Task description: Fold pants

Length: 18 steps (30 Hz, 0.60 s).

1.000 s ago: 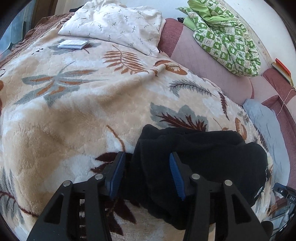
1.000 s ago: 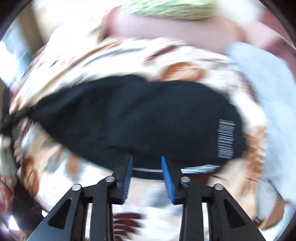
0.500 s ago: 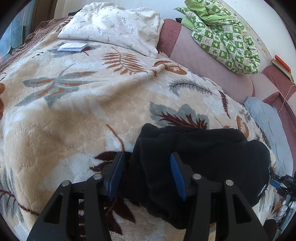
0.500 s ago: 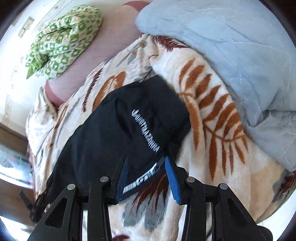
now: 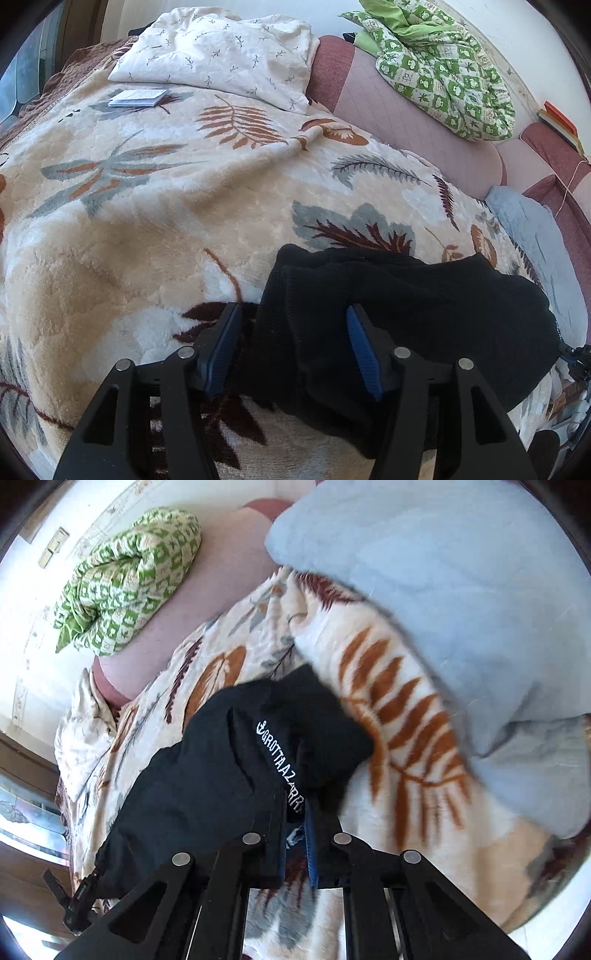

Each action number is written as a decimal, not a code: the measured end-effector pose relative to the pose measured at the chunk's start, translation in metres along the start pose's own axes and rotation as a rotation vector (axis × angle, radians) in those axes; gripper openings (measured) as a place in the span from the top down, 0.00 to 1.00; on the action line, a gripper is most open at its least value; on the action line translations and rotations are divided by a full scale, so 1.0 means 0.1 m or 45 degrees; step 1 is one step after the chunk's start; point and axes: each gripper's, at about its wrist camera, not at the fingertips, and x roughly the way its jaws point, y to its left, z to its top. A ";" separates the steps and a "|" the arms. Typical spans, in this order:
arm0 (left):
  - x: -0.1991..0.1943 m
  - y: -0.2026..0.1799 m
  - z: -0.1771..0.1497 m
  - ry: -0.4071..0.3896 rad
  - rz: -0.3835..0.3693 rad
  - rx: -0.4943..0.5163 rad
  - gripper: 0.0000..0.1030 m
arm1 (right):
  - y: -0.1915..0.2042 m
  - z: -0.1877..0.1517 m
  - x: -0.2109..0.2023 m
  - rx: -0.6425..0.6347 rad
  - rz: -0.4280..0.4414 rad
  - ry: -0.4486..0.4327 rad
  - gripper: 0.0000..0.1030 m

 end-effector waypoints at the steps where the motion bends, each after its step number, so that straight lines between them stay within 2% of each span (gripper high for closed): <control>1: 0.01 -0.02 0.00 0.001 0.004 0.007 0.42 | -0.02 0.01 -0.03 0.007 0.008 0.004 0.91; 3: 0.02 -0.03 0.00 0.001 0.020 0.021 0.42 | -0.03 0.01 -0.01 -0.013 -0.020 0.014 0.91; 7: 0.02 -0.04 -0.01 0.000 0.009 0.013 0.42 | 0.04 -0.05 0.25 -0.089 -0.184 0.116 0.87; 8: 0.01 -0.01 0.00 0.002 -0.001 0.004 0.42 | 0.05 -0.07 0.26 -0.094 -0.228 0.105 0.84; 10: -0.03 0.04 0.01 0.012 -0.021 -0.025 0.42 | 0.12 -0.09 0.20 -0.125 -0.301 0.046 0.71; 13: -0.12 0.12 0.03 0.019 -0.038 -0.088 0.41 | 0.39 -0.09 0.07 -0.240 -0.398 -0.073 0.61; 15: -0.19 0.17 0.05 0.001 -0.034 -0.111 0.40 | 0.67 -0.09 0.02 -0.335 -0.378 -0.126 0.55; 18: -0.35 0.23 0.09 -0.081 0.074 -0.118 0.40 | 1.14 -0.11 0.09 -0.468 -0.303 -0.135 0.50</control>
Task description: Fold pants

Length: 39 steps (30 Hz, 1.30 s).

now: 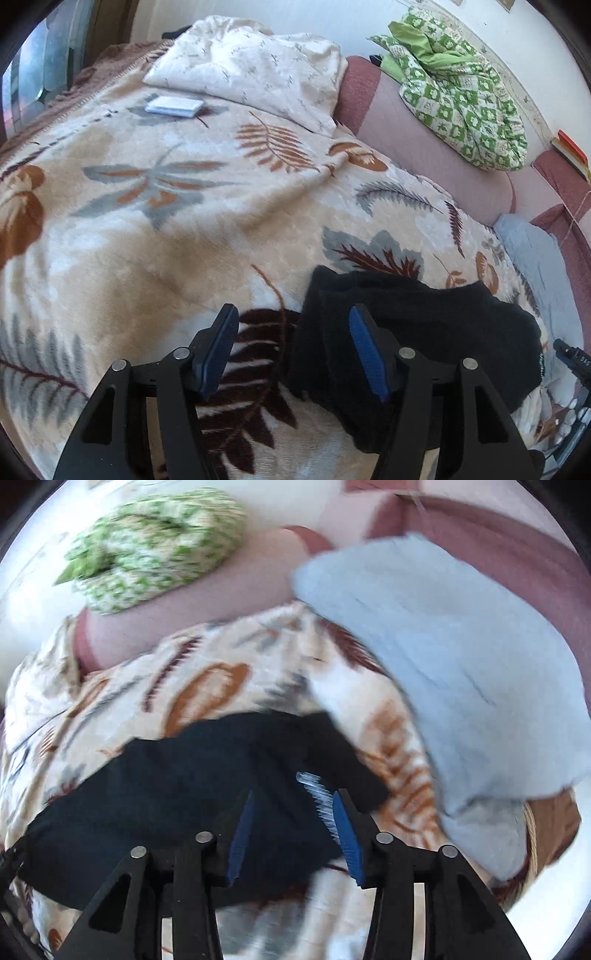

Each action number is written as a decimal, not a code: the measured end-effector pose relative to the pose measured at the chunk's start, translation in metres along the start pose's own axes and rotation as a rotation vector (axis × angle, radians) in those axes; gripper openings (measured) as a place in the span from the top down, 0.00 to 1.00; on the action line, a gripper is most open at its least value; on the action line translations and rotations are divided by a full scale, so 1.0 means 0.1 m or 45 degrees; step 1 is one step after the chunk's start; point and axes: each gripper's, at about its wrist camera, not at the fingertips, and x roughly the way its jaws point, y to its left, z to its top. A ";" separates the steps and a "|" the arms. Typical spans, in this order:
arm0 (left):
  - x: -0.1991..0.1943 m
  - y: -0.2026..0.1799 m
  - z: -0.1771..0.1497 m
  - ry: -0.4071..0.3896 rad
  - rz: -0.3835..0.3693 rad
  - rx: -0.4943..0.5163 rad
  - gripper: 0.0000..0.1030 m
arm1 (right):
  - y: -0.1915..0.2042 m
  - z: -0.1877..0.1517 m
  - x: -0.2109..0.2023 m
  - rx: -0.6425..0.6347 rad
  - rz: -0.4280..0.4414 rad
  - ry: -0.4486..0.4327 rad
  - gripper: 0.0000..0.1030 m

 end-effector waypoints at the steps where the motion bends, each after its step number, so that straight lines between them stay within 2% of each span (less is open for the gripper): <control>1: -0.05 0.04 0.03 -0.029 0.018 -0.015 0.40 | 0.21 0.05 0.04 -0.056 0.050 0.006 0.50; 3: -0.13 0.14 0.09 -0.073 0.054 -0.058 0.40 | 0.62 0.11 0.16 -0.142 0.160 0.045 0.50; 6: -0.21 0.29 0.16 -0.107 0.096 -0.104 0.40 | 1.31 0.17 0.53 -0.235 0.300 0.169 0.50; 9: -0.23 0.44 0.20 -0.109 0.103 -0.163 0.40 | 1.75 0.23 0.98 -0.249 0.267 0.251 0.50; 12: -0.24 0.58 0.23 -0.104 0.099 -0.229 0.40 | 2.06 0.25 1.51 -0.302 0.156 0.377 0.47; 14: -0.27 0.69 0.26 -0.106 0.078 -0.283 0.40 | 2.17 0.33 1.48 -0.320 0.078 0.320 0.46; 16: -0.28 0.77 0.31 -0.109 0.084 -0.313 0.40 | 2.38 0.34 1.26 -0.412 0.087 0.256 0.46; 17: -0.28 0.79 0.32 -0.108 0.087 -0.319 0.40 | 2.49 0.33 1.14 -0.469 0.134 0.232 0.46; 18: -0.28 0.82 0.33 -0.106 0.088 -0.327 0.39 | 2.69 0.28 1.00 -0.555 0.239 0.235 0.46; 21: -0.27 0.86 0.34 -0.094 0.075 -0.343 0.39 | 3.20 0.11 0.82 -0.786 0.544 0.359 0.42; 23: -0.27 0.87 0.33 -0.096 0.077 -0.341 0.39 | 3.57 -0.09 0.71 -1.011 0.654 0.401 0.39; 26: -0.27 0.89 0.33 -0.096 0.080 -0.343 0.39 | 3.93 -0.31 0.73 -1.249 0.646 0.421 0.35; 28: -0.26 0.90 0.33 -0.095 0.084 -0.344 0.39 | 4.08 -0.38 0.82 -1.347 0.613 0.426 0.28; 31: -0.24 0.94 0.35 -0.092 0.084 -0.355 0.39 | 4.25 -0.29 0.97 -1.344 0.610 0.443 0.25; 35: -0.22 0.99 0.36 -0.084 0.063 -0.384 0.39 | 4.41 -0.36 1.13 -1.317 0.615 0.550 0.25; 39: -0.22 1.02 0.37 -0.088 0.037 -0.413 0.39 | 4.41 -0.50 1.00 -1.367 0.659 0.524 0.25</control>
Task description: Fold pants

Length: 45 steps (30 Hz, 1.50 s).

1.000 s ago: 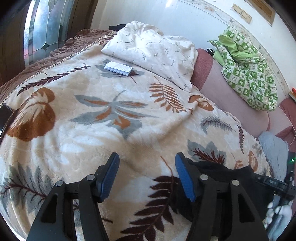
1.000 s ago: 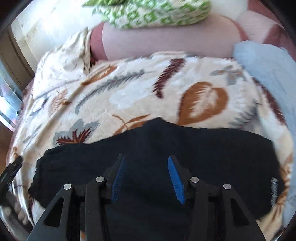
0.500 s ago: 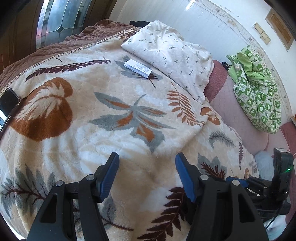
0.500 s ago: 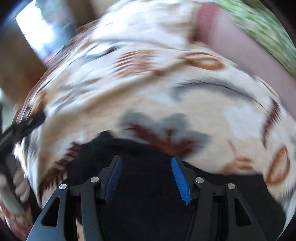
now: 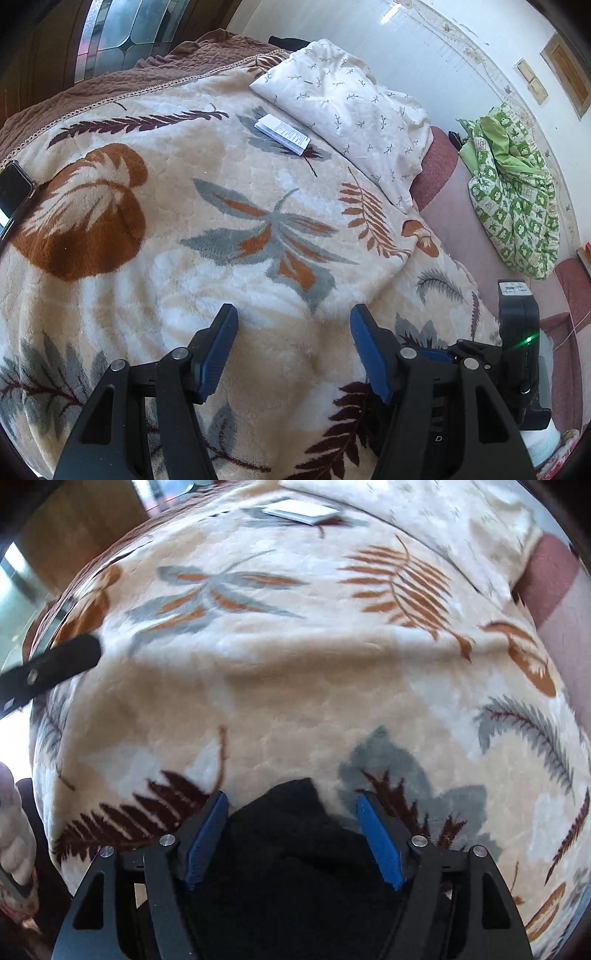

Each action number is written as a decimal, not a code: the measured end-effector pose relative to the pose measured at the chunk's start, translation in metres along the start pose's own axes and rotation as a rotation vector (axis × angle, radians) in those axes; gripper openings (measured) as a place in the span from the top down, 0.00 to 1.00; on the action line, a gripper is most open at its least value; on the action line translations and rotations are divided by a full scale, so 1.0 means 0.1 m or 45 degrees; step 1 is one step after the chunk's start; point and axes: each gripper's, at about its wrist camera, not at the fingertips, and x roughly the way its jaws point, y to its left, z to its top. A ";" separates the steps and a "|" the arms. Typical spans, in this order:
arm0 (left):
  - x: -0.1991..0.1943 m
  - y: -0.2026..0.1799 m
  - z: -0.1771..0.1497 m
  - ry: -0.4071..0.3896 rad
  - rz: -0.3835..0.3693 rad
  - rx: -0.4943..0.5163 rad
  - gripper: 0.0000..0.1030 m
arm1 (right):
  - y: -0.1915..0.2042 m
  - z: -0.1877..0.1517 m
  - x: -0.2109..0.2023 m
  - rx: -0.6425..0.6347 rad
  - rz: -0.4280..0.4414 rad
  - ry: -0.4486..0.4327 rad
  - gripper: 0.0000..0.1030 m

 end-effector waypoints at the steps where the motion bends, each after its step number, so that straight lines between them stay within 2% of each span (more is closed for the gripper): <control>1: 0.00 0.00 0.00 -0.001 -0.001 -0.003 0.39 | -0.01 -0.03 -0.02 0.023 0.025 0.003 0.25; 3: 0.00 0.00 -0.01 -0.002 -0.002 -0.002 0.39 | -0.04 -0.07 -0.04 0.040 0.041 0.009 0.25; 5: -0.01 0.00 -0.01 -0.006 -0.014 -0.006 0.39 | 0.00 -0.09 -0.01 0.013 -0.004 0.017 0.25; 6: -0.02 0.00 -0.01 -0.006 -0.019 -0.008 0.39 | 0.03 -0.11 0.00 0.016 -0.006 0.020 0.30; 8: -0.02 0.00 -0.02 -0.003 -0.028 -0.007 0.39 | 0.07 -0.10 -0.02 0.027 -0.016 0.008 0.53; 9: -0.02 0.00 -0.02 -0.001 -0.038 -0.007 0.39 | 0.08 -0.11 -0.05 0.030 -0.027 0.009 0.67; 10: -0.02 0.00 -0.02 0.002 -0.051 -0.006 0.39 | 0.09 -0.12 -0.07 0.043 -0.037 0.008 0.71; 15: -0.01 -0.11 -0.09 0.015 -0.119 0.041 0.35 | 0.04 -0.15 -0.28 0.096 -0.053 -0.043 0.75; 17: 0.01 -0.20 -0.14 0.033 -0.175 0.076 0.34 | 0.02 -0.15 -0.37 0.124 -0.048 -0.067 0.75; 21: 0.18 -0.38 -0.33 0.182 -0.425 0.092 0.34 | -0.04 -0.11 -0.55 0.175 -0.040 -0.111 0.75; 23: 0.28 -0.51 -0.45 0.251 -0.500 0.119 0.34 | -0.10 -0.13 -0.65 0.199 -0.032 -0.131 0.75; 31: 0.33 -0.96 -0.81 0.276 -0.621 0.290 0.31 | -0.17 -0.20 -0.81 0.233 -0.033 -0.175 0.75; 33: 0.34 -1.00 -0.86 0.292 -0.621 0.307 0.59 | -0.15 -0.22 -0.82 0.236 -0.026 -0.189 0.75; 34: 0.34 -1.02 -0.89 0.310 -0.626 0.314 0.78 | -0.14 -0.23 -0.82 0.234 -0.026 -0.197 0.75; 40: 0.21 -1.18 -0.95 0.271 -0.610 0.342 0.82 | -0.16 -0.36 -0.91 0.253 0.008 -0.266 0.75; 45: 0.11 -1.56 -1.10 0.230 -0.571 0.474 0.82 | -0.39 -0.61 -1.13 0.314 0.025 -0.350 0.75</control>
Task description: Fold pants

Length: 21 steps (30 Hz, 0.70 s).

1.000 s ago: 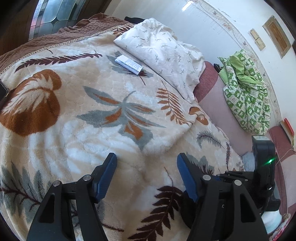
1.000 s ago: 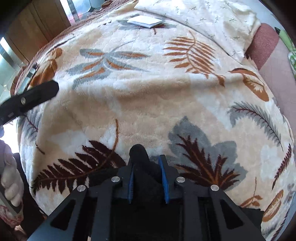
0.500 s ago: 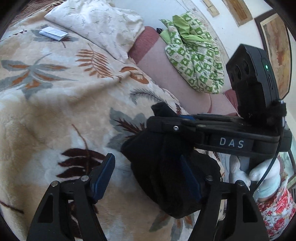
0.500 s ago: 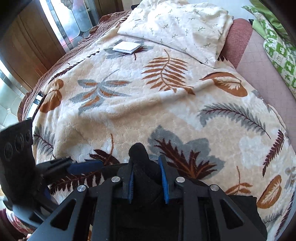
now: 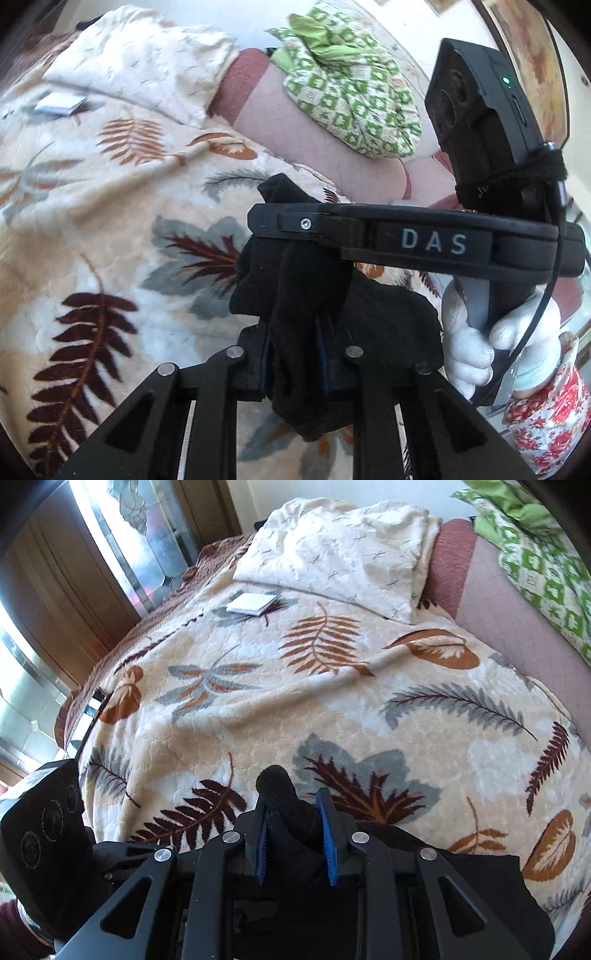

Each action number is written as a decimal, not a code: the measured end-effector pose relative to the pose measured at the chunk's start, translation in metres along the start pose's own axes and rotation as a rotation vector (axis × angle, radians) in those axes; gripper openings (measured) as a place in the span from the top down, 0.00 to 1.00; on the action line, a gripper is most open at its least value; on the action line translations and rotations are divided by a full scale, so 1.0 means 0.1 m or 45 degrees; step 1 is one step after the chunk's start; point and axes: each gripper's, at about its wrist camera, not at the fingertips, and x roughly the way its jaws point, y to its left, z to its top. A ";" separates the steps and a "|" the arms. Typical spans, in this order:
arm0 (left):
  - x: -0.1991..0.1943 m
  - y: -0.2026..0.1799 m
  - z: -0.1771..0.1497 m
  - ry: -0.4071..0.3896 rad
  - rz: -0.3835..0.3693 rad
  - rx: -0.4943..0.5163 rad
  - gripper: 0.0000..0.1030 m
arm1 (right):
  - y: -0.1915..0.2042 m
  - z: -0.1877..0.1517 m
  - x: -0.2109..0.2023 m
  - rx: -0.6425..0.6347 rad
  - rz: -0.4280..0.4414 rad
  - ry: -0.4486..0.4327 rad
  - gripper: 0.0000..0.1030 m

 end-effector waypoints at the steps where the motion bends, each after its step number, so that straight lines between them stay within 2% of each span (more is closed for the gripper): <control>1: 0.07 -0.08 0.00 0.014 -0.007 0.004 0.82 | -0.07 -0.04 -0.05 0.009 -0.004 -0.009 0.75; 7: 0.62 -0.64 -0.10 0.123 -0.002 0.076 0.80 | -0.79 -0.50 -0.32 0.172 -0.034 -0.054 0.75; 9: 0.82 -0.81 -0.19 0.173 0.019 0.107 0.75 | -1.08 -0.74 -0.38 0.240 -0.054 -0.060 0.69; 11: 0.95 -0.96 -0.29 0.230 0.017 0.136 0.62 | -1.36 -0.94 -0.45 0.317 -0.091 -0.069 0.63; 13: 0.95 -1.06 -0.40 0.273 -0.033 0.147 0.58 | -1.67 -1.18 -0.58 0.418 -0.170 -0.096 0.52; 15: 0.87 -1.11 -0.50 0.299 -0.065 0.157 0.51 | -1.99 -1.43 -0.77 0.529 -0.258 -0.136 0.46; 18: 0.64 -1.08 -0.60 0.310 -0.096 0.154 0.48 | -2.26 -1.66 -1.08 0.636 -0.348 -0.200 0.46; 21: 0.42 -0.98 -0.57 0.238 -0.021 0.136 0.48 | -2.24 -1.72 -1.36 0.632 -0.351 -0.270 0.46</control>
